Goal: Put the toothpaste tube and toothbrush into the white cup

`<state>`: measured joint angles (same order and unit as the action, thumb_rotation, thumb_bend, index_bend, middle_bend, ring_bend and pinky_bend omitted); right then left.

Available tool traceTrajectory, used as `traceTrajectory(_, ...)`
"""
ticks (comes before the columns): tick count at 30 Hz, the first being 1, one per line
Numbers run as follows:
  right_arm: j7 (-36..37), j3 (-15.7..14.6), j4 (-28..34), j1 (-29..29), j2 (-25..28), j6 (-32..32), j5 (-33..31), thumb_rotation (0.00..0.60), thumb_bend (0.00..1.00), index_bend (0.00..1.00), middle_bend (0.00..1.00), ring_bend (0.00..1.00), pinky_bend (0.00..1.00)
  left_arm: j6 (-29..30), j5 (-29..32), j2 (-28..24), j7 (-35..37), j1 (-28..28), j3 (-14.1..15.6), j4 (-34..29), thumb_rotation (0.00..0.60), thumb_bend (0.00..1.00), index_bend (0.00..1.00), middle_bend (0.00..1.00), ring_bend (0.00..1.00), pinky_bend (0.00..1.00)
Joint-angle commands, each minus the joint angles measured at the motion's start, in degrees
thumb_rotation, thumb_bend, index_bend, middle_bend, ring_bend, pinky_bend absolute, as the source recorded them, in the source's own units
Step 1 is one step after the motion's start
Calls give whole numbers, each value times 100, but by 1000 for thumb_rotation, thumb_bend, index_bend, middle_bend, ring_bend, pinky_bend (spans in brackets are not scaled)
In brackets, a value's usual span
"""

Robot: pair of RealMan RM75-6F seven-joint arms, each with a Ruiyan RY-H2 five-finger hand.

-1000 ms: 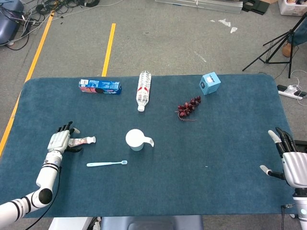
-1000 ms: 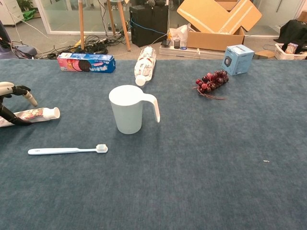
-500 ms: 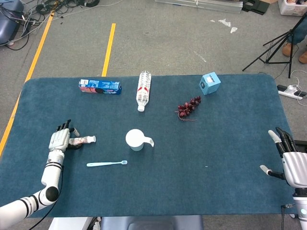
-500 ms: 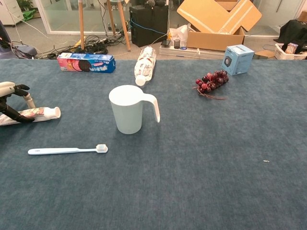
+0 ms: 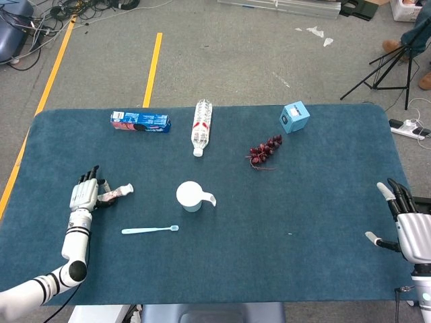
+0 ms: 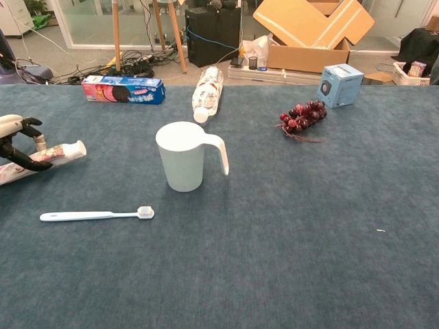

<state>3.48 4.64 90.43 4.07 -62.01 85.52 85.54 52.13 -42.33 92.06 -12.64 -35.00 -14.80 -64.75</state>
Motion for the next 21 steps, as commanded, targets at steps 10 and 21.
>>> traceTrajectory(10, 31, -7, 7, -16, 12, 37, 31, 600, 0, 68, 37, 35, 424, 578, -592, -120, 476, 238, -150, -413, 600, 402, 811, 37, 0, 0)
traceTrajectory(21, 31, -28, 19, -28, 17, 69, 88, 600, 0, 68, 38, 35, 424, 1321, -1368, -1100, 741, 584, -303, -2347, 600, 414, 827, 55, 0, 0)
